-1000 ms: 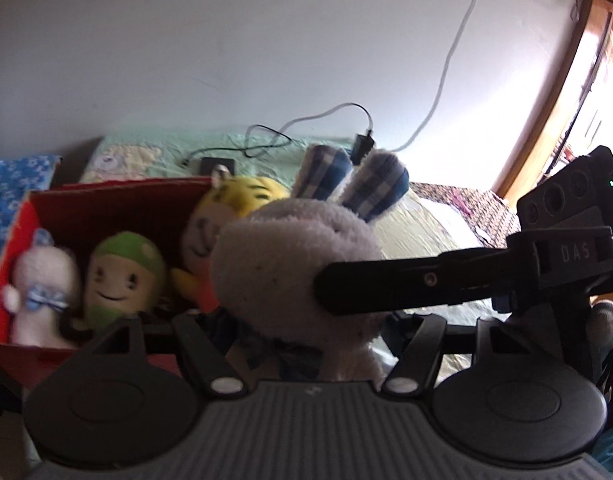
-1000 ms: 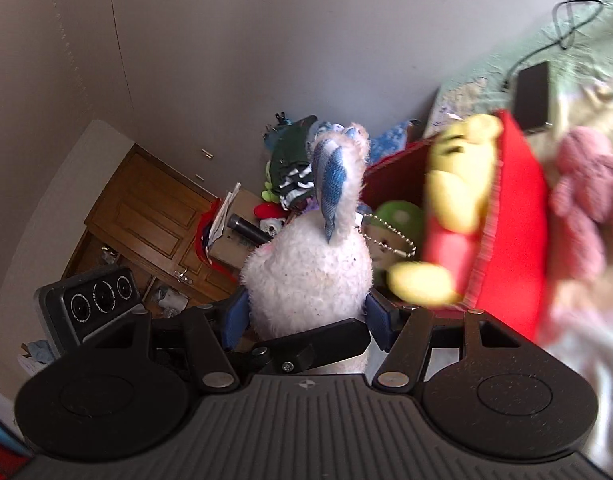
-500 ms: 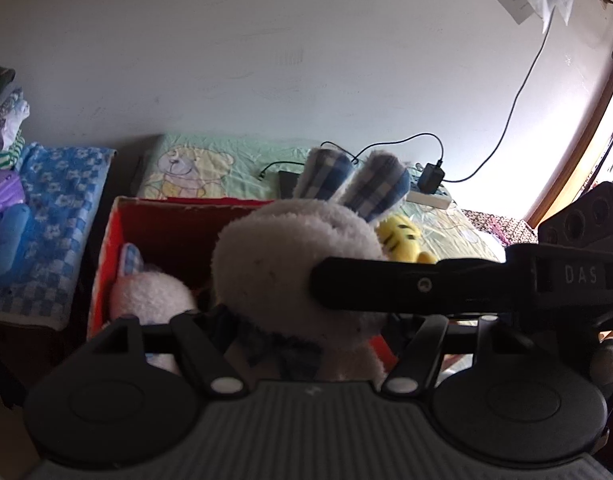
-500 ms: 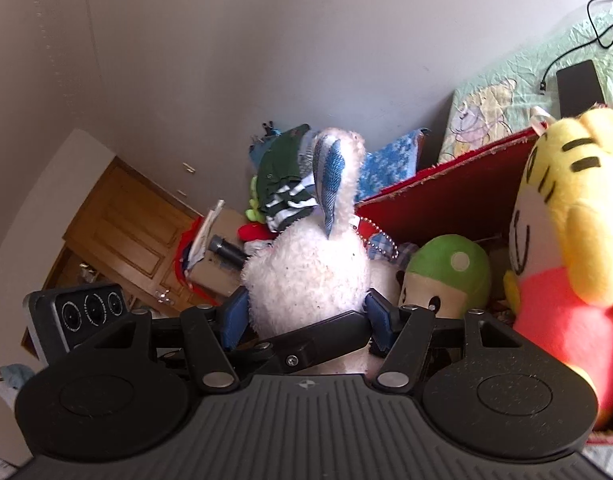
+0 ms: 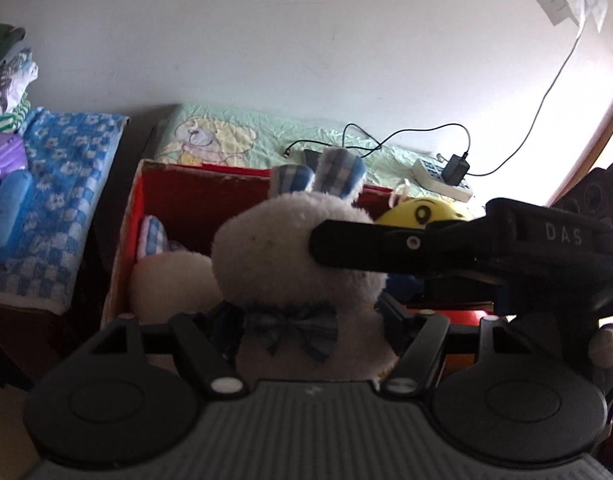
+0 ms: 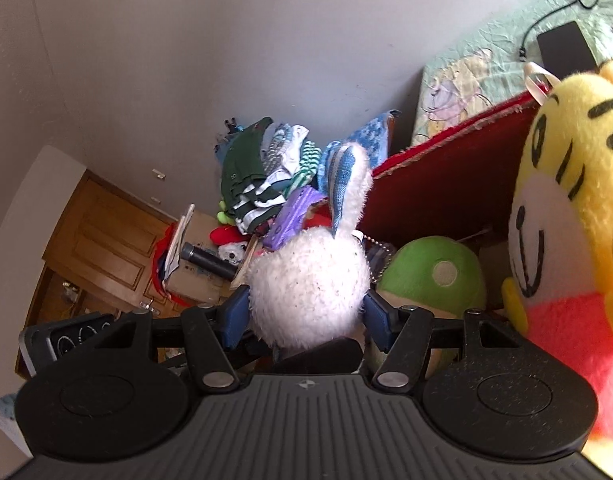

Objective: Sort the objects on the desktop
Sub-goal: 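Carry the white bunny with the right gripper over the red box, then lower the white bunny into the box beside the tiger plush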

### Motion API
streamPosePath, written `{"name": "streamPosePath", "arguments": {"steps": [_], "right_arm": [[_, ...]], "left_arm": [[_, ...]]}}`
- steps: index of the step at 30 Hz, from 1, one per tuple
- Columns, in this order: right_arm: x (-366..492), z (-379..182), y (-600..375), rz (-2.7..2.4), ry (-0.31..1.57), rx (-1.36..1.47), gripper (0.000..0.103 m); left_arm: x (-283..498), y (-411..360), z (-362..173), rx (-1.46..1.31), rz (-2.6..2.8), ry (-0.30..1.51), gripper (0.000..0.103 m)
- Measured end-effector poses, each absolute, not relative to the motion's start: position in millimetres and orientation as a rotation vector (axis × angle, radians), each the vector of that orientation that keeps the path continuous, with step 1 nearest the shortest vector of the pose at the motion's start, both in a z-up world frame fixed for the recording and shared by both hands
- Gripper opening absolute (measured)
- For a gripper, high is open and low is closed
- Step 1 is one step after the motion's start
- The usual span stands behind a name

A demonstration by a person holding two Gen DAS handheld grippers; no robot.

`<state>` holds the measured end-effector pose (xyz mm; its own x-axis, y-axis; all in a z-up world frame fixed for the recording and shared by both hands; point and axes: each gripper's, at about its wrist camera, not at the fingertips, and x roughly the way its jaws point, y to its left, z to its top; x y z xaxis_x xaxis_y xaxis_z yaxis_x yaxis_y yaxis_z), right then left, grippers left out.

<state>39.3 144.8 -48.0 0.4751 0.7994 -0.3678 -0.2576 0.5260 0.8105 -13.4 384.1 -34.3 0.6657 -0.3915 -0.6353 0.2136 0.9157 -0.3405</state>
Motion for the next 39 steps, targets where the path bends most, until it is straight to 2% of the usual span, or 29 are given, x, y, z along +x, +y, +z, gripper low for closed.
{"name": "streamPosePath", "arguments": {"steps": [14,18,22,24,26,29,35,39], "right_arm": [[45.6,-52.0,155.4,0.710,0.826,0.670,0.067],[40.2,-43.7,152.4,0.663,0.786,0.627,0.070],[34.0,-38.6,145.5,0.619,0.730,0.609,0.073],[30.6,-38.1,140.9,0.594,0.710,0.622,0.069],[30.4,-38.4,137.1,0.595,0.712,0.654,0.059],[31.5,-42.1,135.4,0.604,0.730,0.690,0.045],[31.5,-45.1,145.5,0.604,0.751,0.669,0.045],[30.6,-49.2,149.4,0.594,0.758,0.669,0.051]], "left_arm": [[-10.1,387.1,-43.0,-0.236,-0.325,0.817,0.073],[-15.4,393.0,-36.5,-0.234,-0.308,0.781,0.082],[-17.4,399.4,-33.2,-0.253,-0.299,0.771,0.082],[-19.1,399.4,-32.4,-0.254,-0.289,0.765,0.077],[-20.5,398.4,-31.4,-0.251,-0.294,0.764,0.073],[-20.0,392.8,-31.5,-0.228,-0.289,0.771,0.073],[-19.1,380.5,-33.4,-0.165,-0.241,0.795,0.073],[-19.0,380.0,-34.3,-0.155,-0.213,0.807,0.078]]}}
